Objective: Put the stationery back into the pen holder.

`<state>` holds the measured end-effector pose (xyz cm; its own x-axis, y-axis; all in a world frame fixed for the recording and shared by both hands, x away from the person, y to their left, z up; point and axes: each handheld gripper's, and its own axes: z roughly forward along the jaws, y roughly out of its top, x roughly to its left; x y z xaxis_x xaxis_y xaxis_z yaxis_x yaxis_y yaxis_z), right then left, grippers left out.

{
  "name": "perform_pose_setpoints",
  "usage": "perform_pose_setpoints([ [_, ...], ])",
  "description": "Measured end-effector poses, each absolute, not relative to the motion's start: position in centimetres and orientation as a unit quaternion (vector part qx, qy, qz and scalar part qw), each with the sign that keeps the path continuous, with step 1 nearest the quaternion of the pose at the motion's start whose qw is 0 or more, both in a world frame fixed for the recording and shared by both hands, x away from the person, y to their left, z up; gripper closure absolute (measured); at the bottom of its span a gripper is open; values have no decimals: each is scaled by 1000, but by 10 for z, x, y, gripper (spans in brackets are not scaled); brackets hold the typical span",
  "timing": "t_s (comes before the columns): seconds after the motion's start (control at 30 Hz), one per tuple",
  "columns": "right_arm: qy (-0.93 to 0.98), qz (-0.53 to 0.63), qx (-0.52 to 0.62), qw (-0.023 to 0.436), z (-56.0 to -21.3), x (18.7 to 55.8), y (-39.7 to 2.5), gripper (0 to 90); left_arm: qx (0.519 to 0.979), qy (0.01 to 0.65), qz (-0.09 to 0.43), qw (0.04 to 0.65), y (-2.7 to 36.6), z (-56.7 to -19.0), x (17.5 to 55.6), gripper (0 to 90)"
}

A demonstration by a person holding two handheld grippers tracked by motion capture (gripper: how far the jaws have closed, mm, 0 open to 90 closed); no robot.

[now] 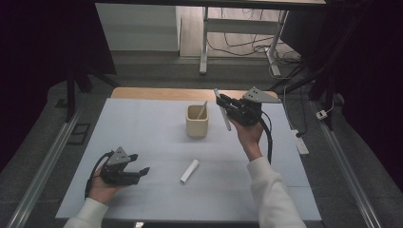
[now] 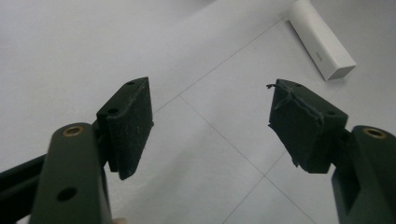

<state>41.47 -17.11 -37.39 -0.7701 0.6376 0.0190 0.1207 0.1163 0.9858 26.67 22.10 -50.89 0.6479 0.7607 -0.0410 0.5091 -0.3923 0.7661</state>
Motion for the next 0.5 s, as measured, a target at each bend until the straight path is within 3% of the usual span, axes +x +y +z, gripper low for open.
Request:
perform_pose_setpoints([
  [0.5, 719, 608, 264, 209, -375, 425, -157, 780, 819, 387, 160, 393, 221, -509, 267, 299],
])
